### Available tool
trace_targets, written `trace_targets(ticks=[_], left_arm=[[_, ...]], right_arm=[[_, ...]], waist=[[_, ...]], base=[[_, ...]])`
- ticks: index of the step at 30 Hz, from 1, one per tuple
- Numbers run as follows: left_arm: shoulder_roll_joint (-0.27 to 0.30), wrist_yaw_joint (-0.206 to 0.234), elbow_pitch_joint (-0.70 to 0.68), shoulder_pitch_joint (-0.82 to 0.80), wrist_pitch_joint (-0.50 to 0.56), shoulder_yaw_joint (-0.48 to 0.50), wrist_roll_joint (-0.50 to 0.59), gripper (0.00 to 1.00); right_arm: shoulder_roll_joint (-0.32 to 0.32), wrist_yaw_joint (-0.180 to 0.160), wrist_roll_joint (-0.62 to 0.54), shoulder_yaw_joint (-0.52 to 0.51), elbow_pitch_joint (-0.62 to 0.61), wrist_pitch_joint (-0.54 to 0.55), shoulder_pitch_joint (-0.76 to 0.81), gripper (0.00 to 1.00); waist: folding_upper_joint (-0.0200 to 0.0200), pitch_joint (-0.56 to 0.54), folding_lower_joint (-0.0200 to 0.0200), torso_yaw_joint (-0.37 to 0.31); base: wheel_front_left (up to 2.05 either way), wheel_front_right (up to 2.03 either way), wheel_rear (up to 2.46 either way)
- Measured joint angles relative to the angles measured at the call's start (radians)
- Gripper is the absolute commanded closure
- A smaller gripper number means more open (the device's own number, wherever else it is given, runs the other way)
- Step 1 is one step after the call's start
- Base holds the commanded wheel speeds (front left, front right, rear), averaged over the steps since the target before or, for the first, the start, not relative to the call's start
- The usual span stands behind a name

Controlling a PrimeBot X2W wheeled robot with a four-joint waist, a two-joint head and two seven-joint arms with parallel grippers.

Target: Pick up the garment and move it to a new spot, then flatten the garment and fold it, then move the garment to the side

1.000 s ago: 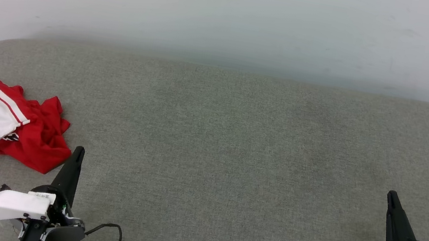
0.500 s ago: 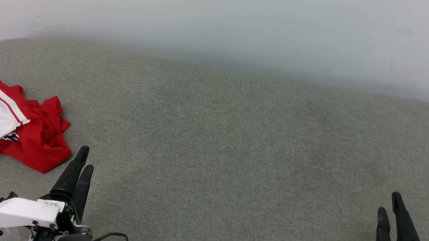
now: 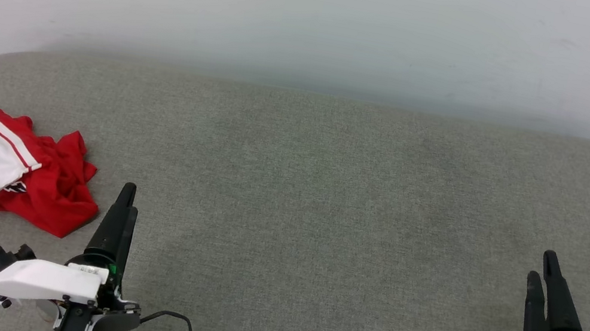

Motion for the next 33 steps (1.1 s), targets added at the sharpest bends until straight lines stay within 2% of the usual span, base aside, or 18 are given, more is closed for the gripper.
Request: trace_targets(ticks=[13,33], left_arm=[[0.0,0.0,-0.02,-0.006,-0.051,-0.047,0.267,0.0],[0.001,0.0,-0.028,-0.007,-0.114,-0.077,0.723,0.0]], right_arm=[[0.0,0.0,-0.226,0.018,-0.058,-0.05,0.007,0.0],[-0.002,0.0,-0.777,0.044,-0.111,-0.09,0.026,0.0]], waist=[[0.0,0.002,0.0,0.001],[0.0,0.003,0.0,0.003]], base=[[0.0,0.0,0.0],[0.0,0.0,0.0]])
